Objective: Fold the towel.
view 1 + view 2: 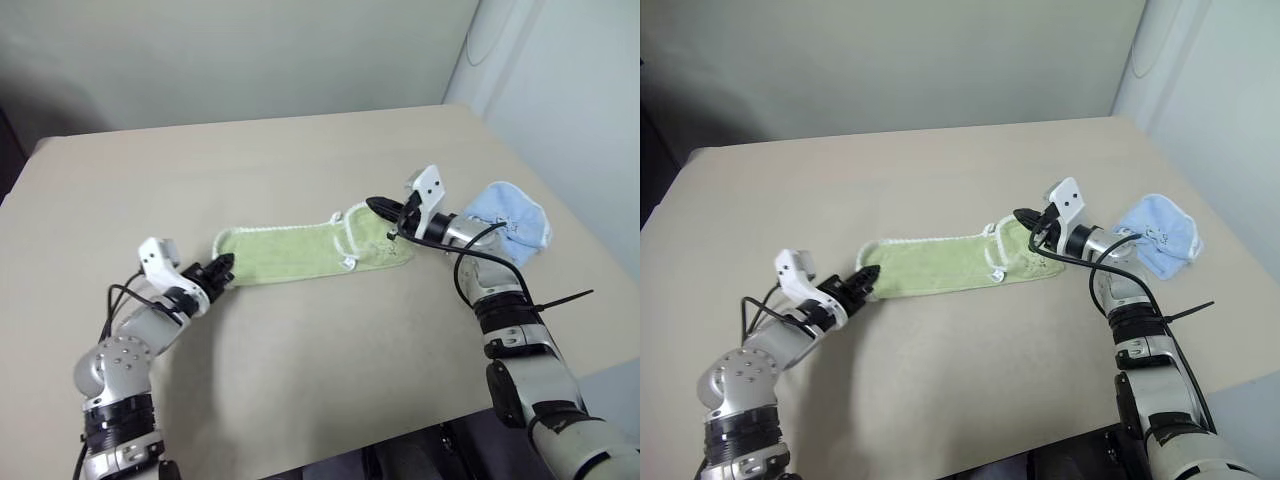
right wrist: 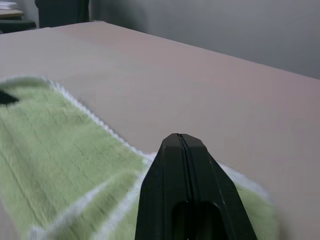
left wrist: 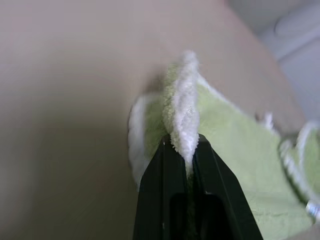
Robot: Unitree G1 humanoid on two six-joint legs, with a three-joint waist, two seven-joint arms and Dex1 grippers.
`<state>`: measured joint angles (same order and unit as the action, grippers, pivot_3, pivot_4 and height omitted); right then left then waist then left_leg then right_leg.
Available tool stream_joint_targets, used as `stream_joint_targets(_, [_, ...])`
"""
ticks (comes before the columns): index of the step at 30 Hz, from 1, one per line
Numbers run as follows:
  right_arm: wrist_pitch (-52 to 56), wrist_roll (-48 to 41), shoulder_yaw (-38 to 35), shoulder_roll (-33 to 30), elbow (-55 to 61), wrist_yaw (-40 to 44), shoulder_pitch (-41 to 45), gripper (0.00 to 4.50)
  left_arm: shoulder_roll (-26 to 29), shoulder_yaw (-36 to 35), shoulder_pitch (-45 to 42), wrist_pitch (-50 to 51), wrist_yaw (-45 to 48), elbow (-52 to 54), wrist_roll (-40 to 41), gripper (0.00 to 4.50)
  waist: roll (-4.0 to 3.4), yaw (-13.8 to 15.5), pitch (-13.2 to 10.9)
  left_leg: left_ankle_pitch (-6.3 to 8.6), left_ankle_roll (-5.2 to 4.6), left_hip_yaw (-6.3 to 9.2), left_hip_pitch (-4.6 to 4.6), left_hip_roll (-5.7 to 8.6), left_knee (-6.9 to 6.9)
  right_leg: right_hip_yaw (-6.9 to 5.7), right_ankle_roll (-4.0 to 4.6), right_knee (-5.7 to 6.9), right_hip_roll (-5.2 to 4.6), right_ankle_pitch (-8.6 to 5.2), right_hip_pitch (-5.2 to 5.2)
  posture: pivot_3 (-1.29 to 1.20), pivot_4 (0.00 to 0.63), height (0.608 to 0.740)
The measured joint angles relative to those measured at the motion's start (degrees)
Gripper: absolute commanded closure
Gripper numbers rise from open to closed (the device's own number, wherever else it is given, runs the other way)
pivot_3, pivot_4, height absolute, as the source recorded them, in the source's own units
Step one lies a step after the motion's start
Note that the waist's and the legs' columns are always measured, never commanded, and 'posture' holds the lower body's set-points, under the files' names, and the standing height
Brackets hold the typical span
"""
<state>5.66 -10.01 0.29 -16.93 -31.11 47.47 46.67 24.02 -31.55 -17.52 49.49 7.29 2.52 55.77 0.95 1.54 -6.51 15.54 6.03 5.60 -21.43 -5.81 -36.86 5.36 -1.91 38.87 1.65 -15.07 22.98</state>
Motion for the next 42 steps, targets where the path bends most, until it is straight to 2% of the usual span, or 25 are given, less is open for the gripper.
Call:
stream_joint_targets(3, [0.01, 0.01, -0.28, -0.23, -0.01, -0.42, -0.41, 4.5, 2.66, -2.6, -2.19, -0.54, 0.4, 0.48, 1.36, 4.43, 0.0, -0.03, -0.01, 0.0, 0.0, -0.01, -0.01, 0.03, 0.01, 0.08, 0.0, -0.03, 0.01, 0.0, 0.01, 0.0, 0.15, 0.74])
stream_joint_targets(6, [-0.01, 0.03, -0.5, -0.28, -0.17, -1.34, -0.48, 4.5, 4.7, -0.35, -4.15, -0.44, 2.72, 1.39, 1.15, 4.43, 0.02, 0.21, -0.01, 0.01, 0.01, 0.0, -0.04, 0.07, 0.0, 0.12, -0.02, -0.05, -0.01, 0.01, 0.02, 0.0, 0.15, 0.74])
stream_joint_targets(10, [-0.26, 0.02, -1.35, -0.3, -1.74, -2.77, 0.04, 4.5, 5.88, 6.3, -8.09, -0.08, 6.13, 2.52, -0.28, 4.43, 0.03, 0.43, -0.02, 0.02, -0.01, -0.02, -0.07, 0.11, -0.07, 0.75, -0.12, -0.05, 0.0, 0.07, 0.06, 0.0, 0.15, 0.74])
stream_joint_targets(12, [-0.77, 0.04, -2.82, -0.85, -4.32, -4.87, 0.95, 4.5, 5.76, 13.15, -13.1, 0.54, 7.83, 2.02, -3.62, 4.43, 0.09, 0.89, -0.05, 0.02, -0.01, 0.06, -0.21, 0.13, -0.18, 0.79, -0.22, -0.05, -0.01, 0.13, 0.14, 0.0, 0.15, 0.74])
stream_joint_targets(14, [-1.59, 0.06, -3.72, -0.75, -6.16, -6.76, 2.41, 4.5, 3.76, 19.93, -19.54, 0.91, 9.79, 1.4, -6.13, 4.43, 0.09, 1.19, -0.05, 0.02, -0.01, 0.01, -0.41, 0.17, -0.29, 0.93, -0.42, -0.04, -0.03, 0.26, 0.39, 0.0, 0.15, 0.74])
stream_joint_targets(18, [-3.17, 0.06, -5.11, -0.93, -8.16, -10.26, 3.26, 4.5, -0.37, 28.37, -28.84, 1.15, 13.28, -2.91, -10.36, 4.43, 0.09, 0.79, -0.05, 0.02, -0.01, -0.14, -0.47, 0.23, -0.34, 0.98, -0.61, -0.2, -0.11, 0.36, 0.49, 0.0, 0.15, 0.74])
stream_joint_targets(24, [-4.68, 0.03, -8.7, -1.63, -9.5, -17.02, 3.18, 4.5, -5.53, 38.42, -35.62, 1.96, 17.49, -14.65, -19.04, 4.43, 0.09, 0.35, -0.05, 0.02, -0.01, -0.12, -0.55, 0.2, -0.46, 1.19, -0.77, -0.3, -0.13, 0.45, 0.86, 0.0, 0.15, 0.74])
stream_joint_targets(33, [-4.79, 0.05, -10.38, -2.64, -7.38, -19.86, -0.2, 4.5, -11.1, 40.07, -36.62, 1.43, 22.27, -23.66, -26.23, 4.43, 0.08, -0.02, -0.06, 0.08, -0.11, -0.09, -0.58, 0.2, -0.49, 1.4, -0.94, -0.33, -0.13, 0.54, 1.0, 0.0, 0.15, 0.74])
stream_joint_targets(37, [-4.61, 0.05, -10.37, -2.64, -5.94, -19.94, -0.28, 4.5, -13.72, 37.49, -36.61, 1.45, 22.59, -24.12, -26.0, 3.48, 0.08, -0.02, -0.06, 0.1, -0.15, -0.12, -0.59, 0.2, -0.59, 1.44, -0.99, -0.33, -0.13, 0.57, 0.99, 0.0, 0.15, 0.74])
stream_joint_targets(42, [-4.29, 0.08, -10.21, -2.42, -5.8, -19.93, -0.27, 4.5, -14.78, 33.08, -36.52, 1.99, 22.66, -23.62, -24.72, 1.74, 0.08, 0.03, -0.06, 0.12, -0.17, -0.14, -0.6, 0.21, -0.66, 1.48, -1.01, -0.31, -0.13, 0.59, 0.99, 0.0, 0.15, 0.74])
